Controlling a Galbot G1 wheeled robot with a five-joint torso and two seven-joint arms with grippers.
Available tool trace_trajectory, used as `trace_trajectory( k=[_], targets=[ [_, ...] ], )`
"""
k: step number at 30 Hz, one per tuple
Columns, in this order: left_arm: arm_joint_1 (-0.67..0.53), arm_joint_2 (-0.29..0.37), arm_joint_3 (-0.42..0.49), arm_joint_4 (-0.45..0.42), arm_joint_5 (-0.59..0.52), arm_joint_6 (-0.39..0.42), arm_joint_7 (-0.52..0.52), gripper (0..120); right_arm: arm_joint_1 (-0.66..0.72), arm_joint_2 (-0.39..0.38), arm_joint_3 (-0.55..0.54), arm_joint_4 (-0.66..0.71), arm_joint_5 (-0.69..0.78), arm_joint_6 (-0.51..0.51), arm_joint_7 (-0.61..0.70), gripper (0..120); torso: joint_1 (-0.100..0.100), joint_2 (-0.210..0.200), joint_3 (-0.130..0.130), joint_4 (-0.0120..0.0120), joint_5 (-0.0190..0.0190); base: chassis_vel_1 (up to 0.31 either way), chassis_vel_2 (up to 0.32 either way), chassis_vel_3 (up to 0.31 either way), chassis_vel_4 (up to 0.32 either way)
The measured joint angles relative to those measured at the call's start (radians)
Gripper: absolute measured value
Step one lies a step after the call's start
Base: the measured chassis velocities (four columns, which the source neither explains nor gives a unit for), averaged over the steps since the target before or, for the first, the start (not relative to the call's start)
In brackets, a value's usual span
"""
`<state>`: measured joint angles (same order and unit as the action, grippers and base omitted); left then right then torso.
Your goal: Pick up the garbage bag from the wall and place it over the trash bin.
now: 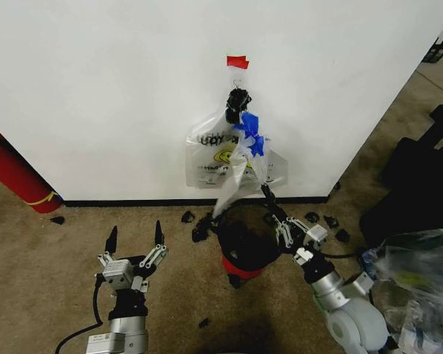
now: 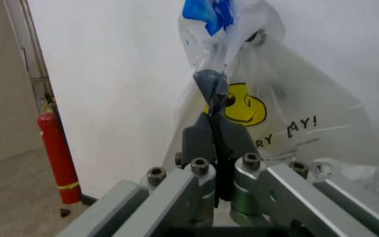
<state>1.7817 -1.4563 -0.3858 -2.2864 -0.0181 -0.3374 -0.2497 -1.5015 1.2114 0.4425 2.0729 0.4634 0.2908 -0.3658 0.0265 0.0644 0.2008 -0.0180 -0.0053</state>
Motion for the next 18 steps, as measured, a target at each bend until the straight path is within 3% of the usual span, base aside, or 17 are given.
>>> trace_trajectory(
  k=[18],
  targets=[
    [0.014, -0.003, 0.033, -0.002, 0.008, -0.015, 0.000, 100, -0.231, 0.044, 0.077, 0.013, -0.096, 0.189, -0.040, 0, 0.000, 0.000, 0.000, -0.0001, -0.0001, 0.000, 0.000, 0.000, 0.000]
  ],
)
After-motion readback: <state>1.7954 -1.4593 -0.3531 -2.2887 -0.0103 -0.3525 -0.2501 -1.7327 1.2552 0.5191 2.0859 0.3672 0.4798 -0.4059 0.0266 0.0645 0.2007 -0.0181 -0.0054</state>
